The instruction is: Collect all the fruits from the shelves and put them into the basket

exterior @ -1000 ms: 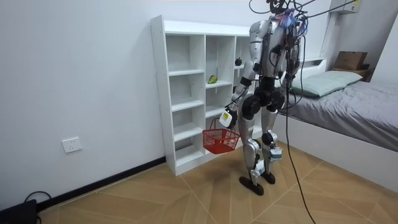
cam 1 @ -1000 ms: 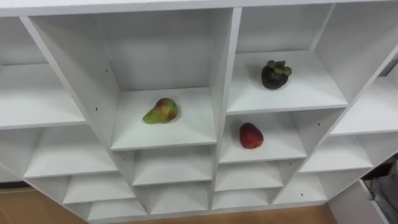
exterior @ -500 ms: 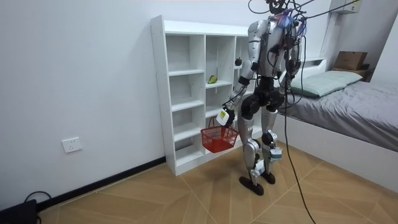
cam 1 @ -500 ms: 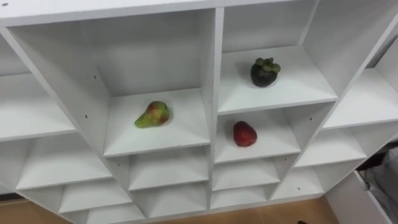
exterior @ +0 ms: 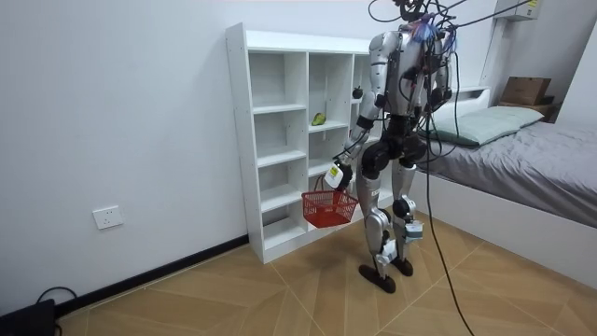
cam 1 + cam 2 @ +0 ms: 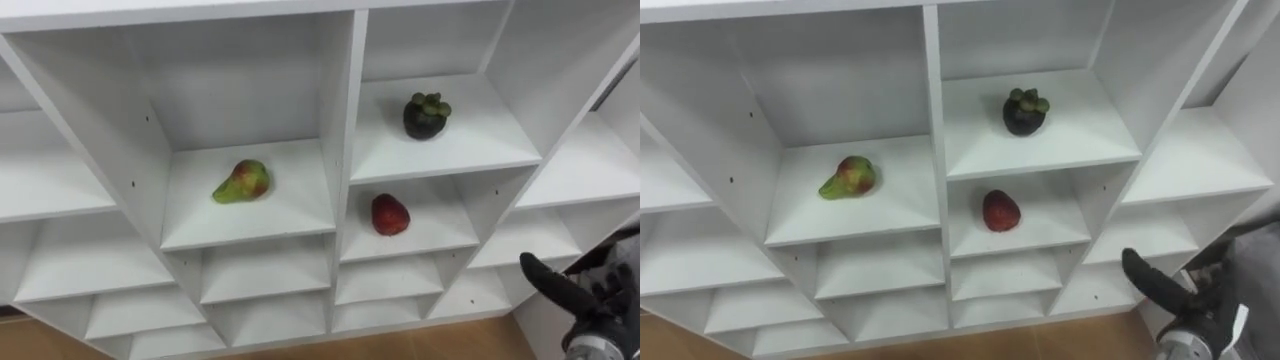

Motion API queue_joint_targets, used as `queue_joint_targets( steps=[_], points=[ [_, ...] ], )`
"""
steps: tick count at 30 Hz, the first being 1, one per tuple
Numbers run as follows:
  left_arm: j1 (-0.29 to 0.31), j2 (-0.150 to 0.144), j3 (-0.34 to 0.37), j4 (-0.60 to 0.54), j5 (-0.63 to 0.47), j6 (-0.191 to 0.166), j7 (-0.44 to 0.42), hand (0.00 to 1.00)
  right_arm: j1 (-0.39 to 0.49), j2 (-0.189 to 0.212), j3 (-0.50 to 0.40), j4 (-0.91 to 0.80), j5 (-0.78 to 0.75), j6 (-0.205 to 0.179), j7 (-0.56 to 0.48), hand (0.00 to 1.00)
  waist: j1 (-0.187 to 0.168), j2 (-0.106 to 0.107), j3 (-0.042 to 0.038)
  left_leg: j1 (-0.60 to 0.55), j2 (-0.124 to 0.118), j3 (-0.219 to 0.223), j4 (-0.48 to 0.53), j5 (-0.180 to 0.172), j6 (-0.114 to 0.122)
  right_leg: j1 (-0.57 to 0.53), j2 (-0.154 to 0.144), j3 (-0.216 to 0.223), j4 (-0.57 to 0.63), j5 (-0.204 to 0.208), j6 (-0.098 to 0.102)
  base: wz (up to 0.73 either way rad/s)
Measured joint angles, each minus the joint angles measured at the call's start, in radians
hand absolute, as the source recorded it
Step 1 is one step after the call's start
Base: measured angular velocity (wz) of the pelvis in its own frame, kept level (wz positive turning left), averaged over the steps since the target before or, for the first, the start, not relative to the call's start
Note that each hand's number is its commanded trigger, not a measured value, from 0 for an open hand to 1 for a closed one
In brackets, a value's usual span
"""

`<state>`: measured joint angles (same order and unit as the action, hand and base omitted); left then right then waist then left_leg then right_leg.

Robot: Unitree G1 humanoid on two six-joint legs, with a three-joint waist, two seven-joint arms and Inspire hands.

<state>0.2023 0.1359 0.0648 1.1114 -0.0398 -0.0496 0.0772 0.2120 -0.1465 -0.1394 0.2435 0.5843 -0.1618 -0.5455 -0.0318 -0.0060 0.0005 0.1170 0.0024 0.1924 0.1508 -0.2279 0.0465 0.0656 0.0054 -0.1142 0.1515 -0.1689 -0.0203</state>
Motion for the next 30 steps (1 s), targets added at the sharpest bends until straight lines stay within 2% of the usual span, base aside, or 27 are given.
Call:
queue_joint_targets(
  steps=[2, 11, 22, 26, 30],
  points=[
    [0.006, 0.000, 0.000, 0.001, -0.006, -0.001, -0.003, 1.00, 0.000, -0.003, 0.000, -0.045, 0.004, -0.003, -0.006, 0.00, 0.000, 0.007, -0.0036, 0.001, 0.000, 0.000, 0.000, 0.000, 0.000, 0.001, 0.000, 0.001, 0.000, 0.000, 0.000, 0.00],
    [0.033, 0.015, 0.010, -0.001, 0.006, -0.003, -0.010, 1.00, -0.003, -0.009, -0.003, -0.242, -0.012, -0.012, -0.035, 0.00, 0.003, 0.015, -0.0056, -0.022, 0.000, -0.006, 0.002, 0.000, 0.000, -0.012, 0.000, -0.002, 0.012, 0.000, 0.000, 0.01],
    [0.025, 0.012, 0.009, -0.003, 0.035, 0.005, -0.019, 1.00, -0.011, -0.011, 0.000, -0.365, -0.187, -0.012, -0.043, 0.00, 0.008, 0.014, -0.0045, -0.026, 0.000, -0.006, 0.002, 0.000, 0.000, -0.016, -0.001, -0.010, 0.015, 0.000, 0.000, 0.01],
    [0.020, 0.012, 0.007, 0.010, 0.034, 0.005, -0.021, 1.00, -0.012, -0.014, 0.028, -0.432, -0.281, -0.013, -0.033, 0.00, 0.012, 0.012, -0.0058, -0.020, 0.000, -0.003, 0.003, 0.000, 0.000, -0.014, -0.002, -0.012, 0.016, 0.000, 0.000, -0.03],
    [0.020, 0.012, -0.001, 0.015, 0.035, 0.006, -0.017, 1.00, -0.016, -0.019, 0.044, -0.481, -0.286, -0.011, 0.000, 0.00, 0.015, 0.011, -0.0054, -0.018, 0.001, -0.002, 0.002, 0.000, 0.000, -0.015, -0.001, -0.004, 0.019, 0.000, 0.000, -0.01]
  ],
)
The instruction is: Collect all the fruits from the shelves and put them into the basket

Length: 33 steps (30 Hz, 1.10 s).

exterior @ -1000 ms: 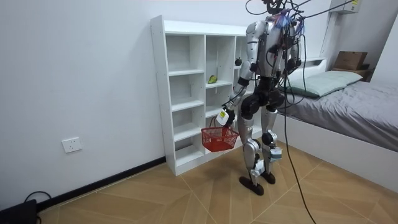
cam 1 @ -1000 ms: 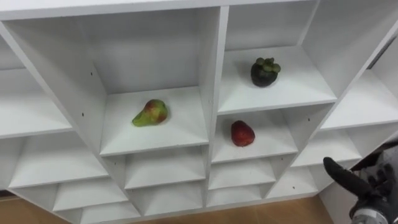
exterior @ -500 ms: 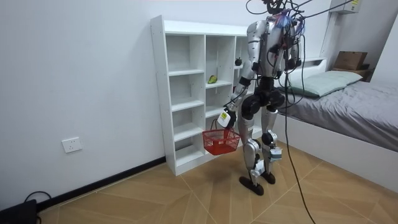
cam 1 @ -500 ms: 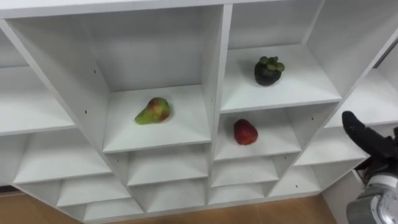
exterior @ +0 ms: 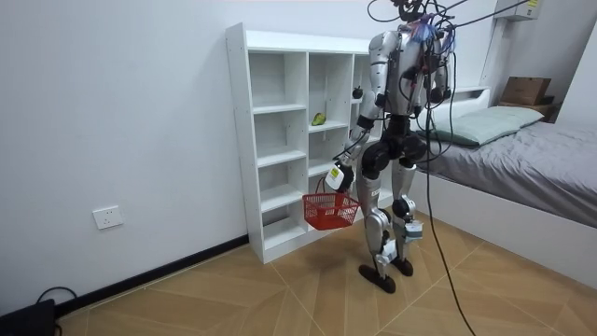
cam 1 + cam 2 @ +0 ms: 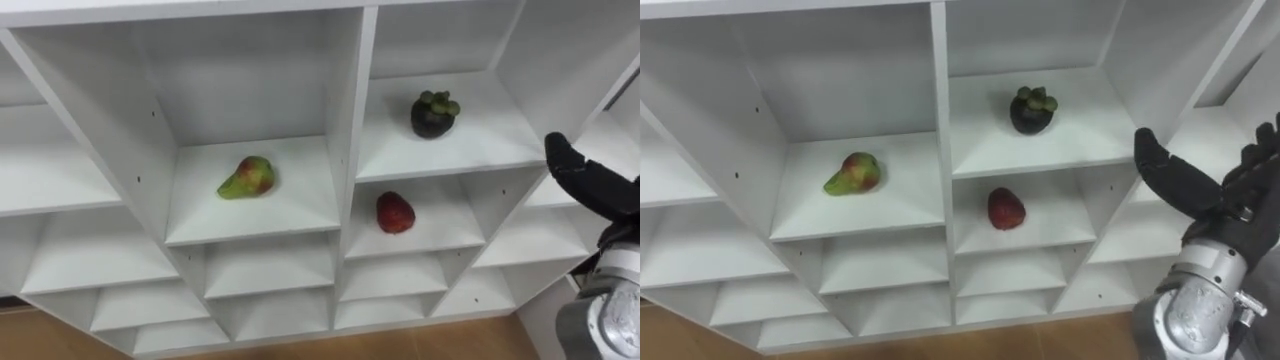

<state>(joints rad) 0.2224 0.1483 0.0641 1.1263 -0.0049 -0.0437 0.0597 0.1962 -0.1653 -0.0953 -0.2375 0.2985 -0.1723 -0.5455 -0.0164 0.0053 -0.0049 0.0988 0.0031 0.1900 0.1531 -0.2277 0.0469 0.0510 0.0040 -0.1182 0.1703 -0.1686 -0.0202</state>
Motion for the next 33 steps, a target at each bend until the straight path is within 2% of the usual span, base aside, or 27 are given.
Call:
queue_joint_targets(
  steps=[10, 19, 23, 28, 29, 33],
  points=[
    [-0.012, 0.000, -0.002, 0.026, 0.038, 0.023, -0.002, 1.00, -0.062, 0.000, 0.036, -0.022, 0.000, 0.003, 0.111, 0.00, 0.019, 0.007, 0.0007, -0.003, 0.003, 0.001, -0.006, 0.000, 0.000, -0.013, 0.003, 0.003, 0.015, 0.001, -0.002, -0.01],
    [-0.010, 0.000, -0.022, 0.038, 0.039, 0.048, -0.004, 1.00, -0.060, 0.002, 0.035, -0.022, -0.049, 0.037, 0.142, 0.00, 0.019, -0.001, 0.0025, -0.003, 0.003, 0.001, -0.005, 0.000, 0.000, -0.013, 0.002, 0.003, 0.016, 0.001, -0.002, 0.00],
    [-0.009, 0.000, -0.034, 0.041, 0.040, 0.067, -0.005, 1.00, -0.059, 0.003, 0.036, -0.026, -0.056, 0.042, 0.149, 0.00, 0.017, 0.000, 0.0018, -0.008, 0.003, 0.001, -0.004, 0.000, 0.000, -0.017, 0.003, 0.004, 0.017, 0.001, -0.002, 0.00],
    [-0.012, 0.000, -0.038, 0.041, 0.040, 0.070, -0.004, 1.00, -0.059, 0.012, 0.036, -0.031, -0.067, 0.044, 0.150, 0.00, 0.013, 0.001, -0.0005, -0.013, 0.004, 0.001, -0.001, 0.000, 0.000, -0.021, 0.002, -0.004, 0.017, 0.002, -0.002, 0.00],
    [-0.014, 0.000, -0.038, 0.041, 0.041, 0.070, -0.004, 1.00, -0.060, 0.015, 0.036, -0.033, -0.073, 0.044, 0.151, 0.00, 0.013, 0.000, -0.0044, -0.020, 0.004, 0.001, -0.001, 0.000, 0.000, -0.029, 0.002, -0.004, 0.019, 0.002, -0.003, 0.00],
    [-0.036, 0.000, -0.068, 0.041, 0.037, 0.069, -0.001, 1.00, -0.060, 0.016, 0.039, -0.047, -0.073, 0.058, 0.152, 0.00, 0.013, 0.002, -0.0050, -0.022, 0.004, 0.003, 0.002, 0.000, 0.000, -0.032, 0.003, 0.005, 0.019, 0.002, -0.004, -0.03]
  ],
)
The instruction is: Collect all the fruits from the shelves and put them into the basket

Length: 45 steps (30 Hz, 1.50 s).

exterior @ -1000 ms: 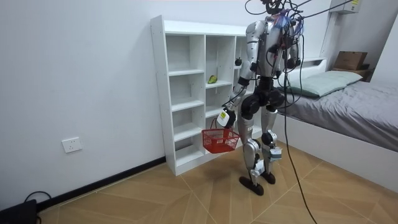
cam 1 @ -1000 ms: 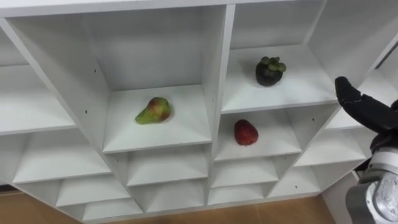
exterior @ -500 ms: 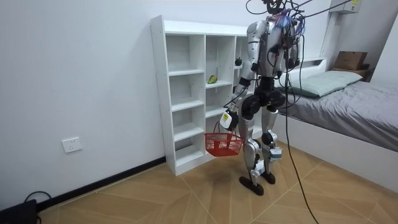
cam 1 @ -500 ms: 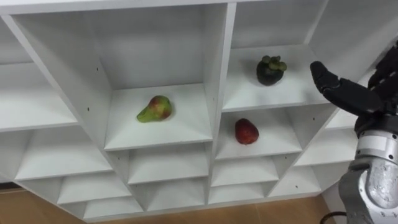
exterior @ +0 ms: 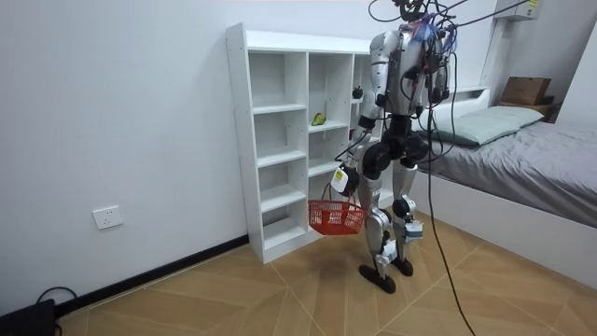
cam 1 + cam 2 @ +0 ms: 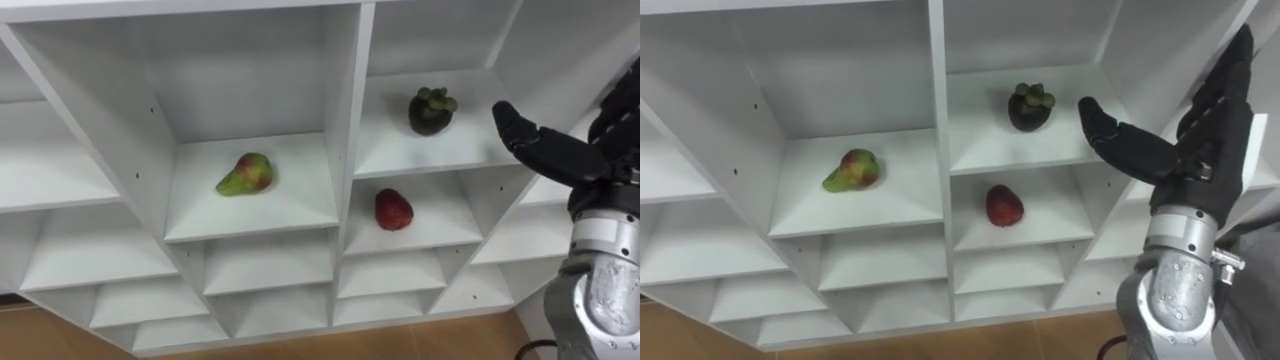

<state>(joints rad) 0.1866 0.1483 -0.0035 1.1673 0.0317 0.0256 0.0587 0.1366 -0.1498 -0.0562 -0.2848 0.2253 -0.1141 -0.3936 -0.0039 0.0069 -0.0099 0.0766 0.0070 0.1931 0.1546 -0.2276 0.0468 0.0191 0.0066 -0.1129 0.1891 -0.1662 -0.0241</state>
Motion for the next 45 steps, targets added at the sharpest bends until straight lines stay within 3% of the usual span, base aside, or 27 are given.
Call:
queue_joint_targets(
  steps=[3, 14, 28, 32, 45],
  points=[
    [-0.019, 0.000, -0.042, 0.000, 0.000, -0.003, 0.004, 1.00, 0.000, 0.000, 0.005, -0.004, 0.000, 0.006, 0.005, 0.00, 0.000, 0.000, 0.0004, 0.002, 0.001, 0.008, 0.000, 0.000, 0.000, -0.001, 0.002, 0.006, -0.001, 0.000, 0.000, -0.07],
    [-0.060, -0.001, -0.064, 0.001, -0.006, -0.008, 0.018, 1.00, 0.000, 0.002, 0.029, -0.035, 0.029, 0.009, 0.039, 0.00, -0.003, 0.007, -0.0007, -0.003, 0.009, 0.022, -0.007, 0.001, -0.004, -0.019, 0.014, 0.034, 0.001, 0.004, -0.007, -0.09],
    [-0.065, 0.009, -0.099, 0.000, -0.001, -0.023, 0.019, 1.00, 0.103, -0.007, 0.094, -0.003, -0.002, 0.005, 0.139, 0.00, -0.031, -0.002, 0.0029, 0.006, 0.010, 0.026, -0.007, 0.002, -0.005, -0.019, 0.018, 0.057, 0.006, 0.007, -0.011, -0.02],
    [-0.065, 0.010, -0.100, -0.013, -0.025, -0.031, 0.017, 1.00, 0.170, -0.011, 0.201, 0.033, -0.001, 0.051, 0.234, 0.00, -0.028, -0.009, 0.0043, -0.014, 0.010, 0.025, -0.003, 0.001, -0.005, -0.039, 0.017, 0.057, 0.015, 0.008, -0.011, 0.00],
    [-0.061, 0.013, -0.098, -0.022, -0.109, -0.038, -0.023, 1.00, 0.169, -0.016, 0.210, 0.027, 0.002, 0.039, 0.274, 0.00, -0.031, 0.005, 0.0005, -0.018, 0.009, 0.026, -0.005, 0.002, -0.005, -0.046, 0.017, 0.056, 0.013, 0.011, -0.011, 0.00]
  ],
)
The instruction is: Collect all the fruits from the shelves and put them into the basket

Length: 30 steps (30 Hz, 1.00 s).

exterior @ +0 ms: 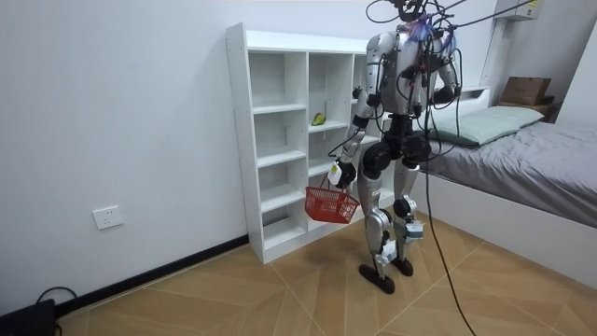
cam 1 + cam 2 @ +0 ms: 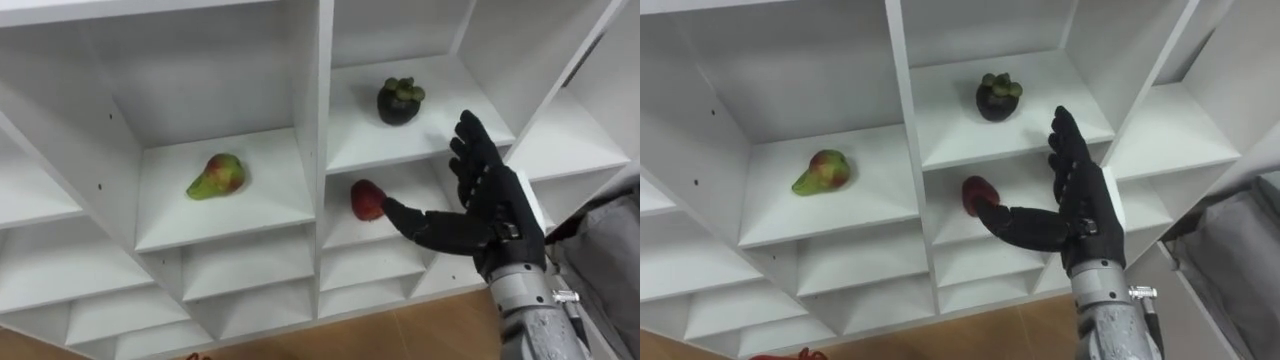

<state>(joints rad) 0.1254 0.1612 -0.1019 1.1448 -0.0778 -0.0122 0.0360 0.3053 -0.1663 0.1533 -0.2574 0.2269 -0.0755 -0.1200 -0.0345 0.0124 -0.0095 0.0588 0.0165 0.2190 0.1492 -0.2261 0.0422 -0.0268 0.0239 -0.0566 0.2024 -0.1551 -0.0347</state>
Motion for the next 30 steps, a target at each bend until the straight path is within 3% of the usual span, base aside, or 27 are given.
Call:
queue_joint_targets(
  steps=[9, 19, 26, 30],
  points=[
    [-0.001, 0.000, -0.003, 0.000, -0.008, -0.001, -0.019, 1.00, -0.001, -0.007, 0.002, 0.001, -0.002, -0.002, -0.001, 0.00, 0.004, 0.020, 0.0013, 0.004, 0.000, -0.003, 0.000, 0.000, 0.000, 0.006, 0.000, -0.003, 0.000, 0.000, 0.000, 0.00],
    [-0.003, 0.000, -0.002, 0.005, -0.008, -0.003, -0.027, 1.00, -0.002, -0.014, 0.013, 0.000, -0.008, 0.000, -0.008, 0.00, 0.013, 0.000, -0.0011, 0.005, -0.001, -0.004, 0.002, 0.000, 0.000, 0.006, -0.001, -0.002, 0.001, 0.000, 0.000, 0.00],
    [-0.016, 0.010, -0.002, 0.046, -0.008, -0.017, -0.031, 1.00, -0.010, -0.029, 0.022, -0.029, -0.011, 0.004, -0.010, 0.00, 0.013, -0.010, 0.0070, 0.005, -0.001, -0.004, 0.001, 0.000, 0.000, 0.007, -0.001, -0.002, 0.001, 0.000, 0.000, 0.00],
    [-0.016, 0.011, -0.002, 0.052, -0.008, -0.017, -0.046, 1.00, -0.011, -0.034, 0.022, -0.036, -0.011, 0.006, -0.012, 0.00, 0.014, -0.009, 0.0079, 0.003, -0.001, -0.004, 0.001, 0.000, 0.000, 0.006, -0.001, -0.002, 0.001, 0.000, 0.000, 0.00]
  ],
)
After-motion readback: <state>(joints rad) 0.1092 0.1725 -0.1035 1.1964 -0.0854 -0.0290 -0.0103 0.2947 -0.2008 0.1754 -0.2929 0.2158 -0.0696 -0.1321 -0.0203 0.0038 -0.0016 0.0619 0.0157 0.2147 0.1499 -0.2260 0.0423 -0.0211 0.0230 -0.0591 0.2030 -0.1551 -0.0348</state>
